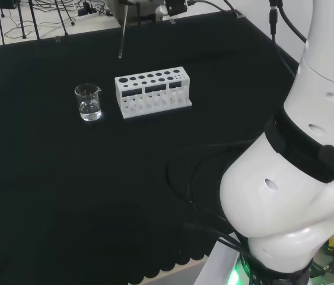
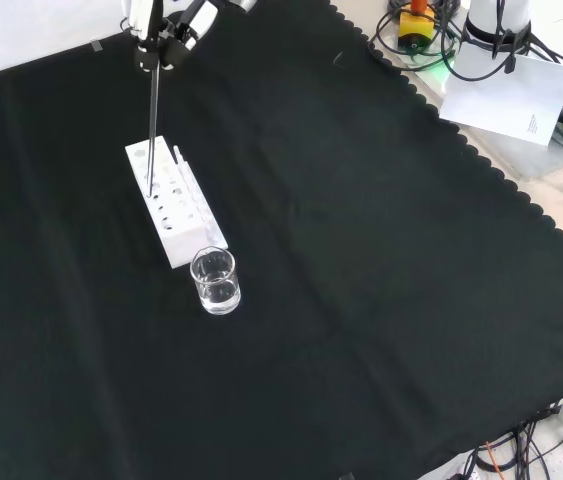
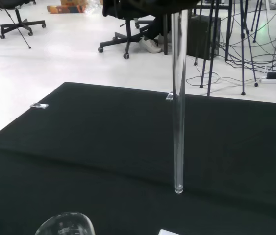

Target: Stir in the beaker to the left of the white test tube rack with the glass rod.

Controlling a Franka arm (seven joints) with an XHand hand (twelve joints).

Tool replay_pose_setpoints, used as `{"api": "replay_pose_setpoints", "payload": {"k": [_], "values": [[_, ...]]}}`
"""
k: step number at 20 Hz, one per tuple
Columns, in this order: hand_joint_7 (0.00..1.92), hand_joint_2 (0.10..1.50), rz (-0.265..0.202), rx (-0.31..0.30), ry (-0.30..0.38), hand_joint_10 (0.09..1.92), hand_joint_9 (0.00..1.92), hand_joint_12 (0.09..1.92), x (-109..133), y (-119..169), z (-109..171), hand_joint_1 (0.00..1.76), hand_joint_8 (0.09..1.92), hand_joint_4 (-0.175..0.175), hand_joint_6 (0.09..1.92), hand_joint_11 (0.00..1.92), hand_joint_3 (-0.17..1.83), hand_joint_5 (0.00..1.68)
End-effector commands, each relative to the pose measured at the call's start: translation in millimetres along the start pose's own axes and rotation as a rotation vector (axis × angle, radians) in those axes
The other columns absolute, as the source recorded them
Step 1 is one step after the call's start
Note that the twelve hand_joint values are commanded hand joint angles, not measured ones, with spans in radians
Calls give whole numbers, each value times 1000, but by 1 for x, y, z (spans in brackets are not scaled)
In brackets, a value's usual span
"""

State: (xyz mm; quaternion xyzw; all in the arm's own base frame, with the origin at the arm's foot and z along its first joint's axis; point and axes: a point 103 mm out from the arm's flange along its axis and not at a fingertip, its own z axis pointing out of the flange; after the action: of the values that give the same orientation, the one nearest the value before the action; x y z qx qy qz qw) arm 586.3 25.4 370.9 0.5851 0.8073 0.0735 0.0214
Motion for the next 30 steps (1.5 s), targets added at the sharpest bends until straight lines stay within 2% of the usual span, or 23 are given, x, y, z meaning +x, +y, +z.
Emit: {"api": "replay_pose_setpoints", "payload": {"k": [1,6,10,18,21,30], "values": [[1234,1099,-14,0,-7,524,1849,506,7,2,0,1308,912,-175,194,1547,-175,1277],[1234,1099,-25,-10,11,521,1850,506,16,5,-3,1308,912,-175,193,1547,-175,1277],[1234,1099,-53,-7,13,519,1852,506,30,9,-4,1308,912,-175,193,1548,-175,1278],[1234,1099,-147,28,20,516,1853,506,82,12,11,1308,913,-175,192,1548,-175,1278],[1233,1099,-165,35,36,515,1854,506,95,11,16,1308,913,-175,191,1549,-175,1278],[1233,1099,-182,52,55,512,1856,505,98,11,37,1308,914,-175,191,1549,-175,1278]]}}
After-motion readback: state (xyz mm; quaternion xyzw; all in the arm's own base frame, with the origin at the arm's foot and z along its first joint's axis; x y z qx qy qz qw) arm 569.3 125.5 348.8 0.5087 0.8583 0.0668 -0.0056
